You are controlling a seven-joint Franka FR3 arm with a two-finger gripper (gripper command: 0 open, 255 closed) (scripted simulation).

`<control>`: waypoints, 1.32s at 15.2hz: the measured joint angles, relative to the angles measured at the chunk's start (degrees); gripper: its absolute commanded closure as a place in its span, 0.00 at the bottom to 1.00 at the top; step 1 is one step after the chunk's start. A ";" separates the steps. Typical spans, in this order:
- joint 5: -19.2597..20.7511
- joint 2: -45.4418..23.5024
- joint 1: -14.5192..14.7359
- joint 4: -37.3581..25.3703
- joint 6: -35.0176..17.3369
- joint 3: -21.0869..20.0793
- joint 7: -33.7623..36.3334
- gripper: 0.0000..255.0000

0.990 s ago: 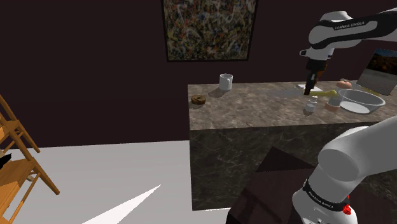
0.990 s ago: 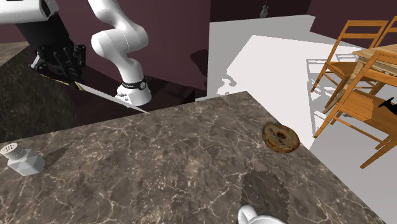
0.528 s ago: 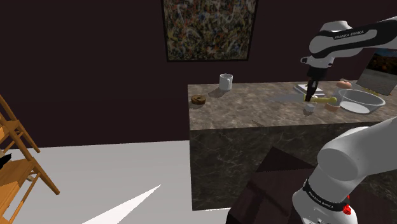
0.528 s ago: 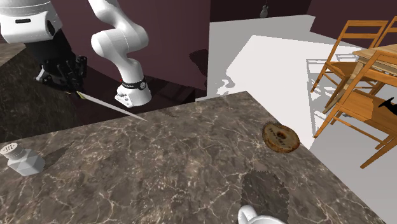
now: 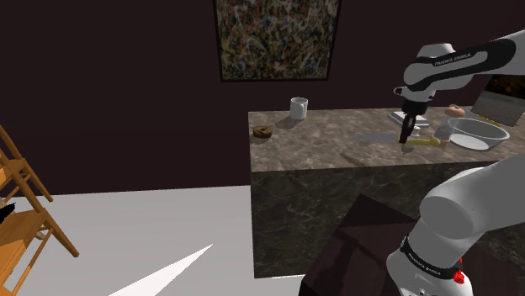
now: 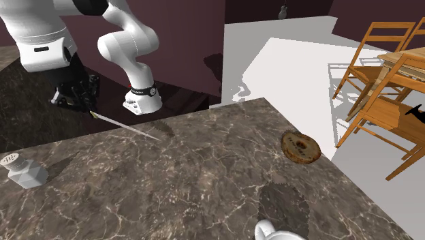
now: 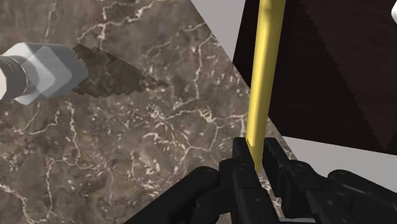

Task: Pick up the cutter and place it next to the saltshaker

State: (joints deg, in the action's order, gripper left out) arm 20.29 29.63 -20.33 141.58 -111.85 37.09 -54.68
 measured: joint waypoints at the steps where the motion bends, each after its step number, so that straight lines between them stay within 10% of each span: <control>1: 0.10 -0.25 0.00 0.52 -0.77 0.23 0.01 1.00; 20: 0.45 -6.84 1.05 7.01 -13.73 4.74 -0.79 1.00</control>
State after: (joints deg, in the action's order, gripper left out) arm 20.74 22.80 -19.28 148.59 -125.58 41.84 -55.47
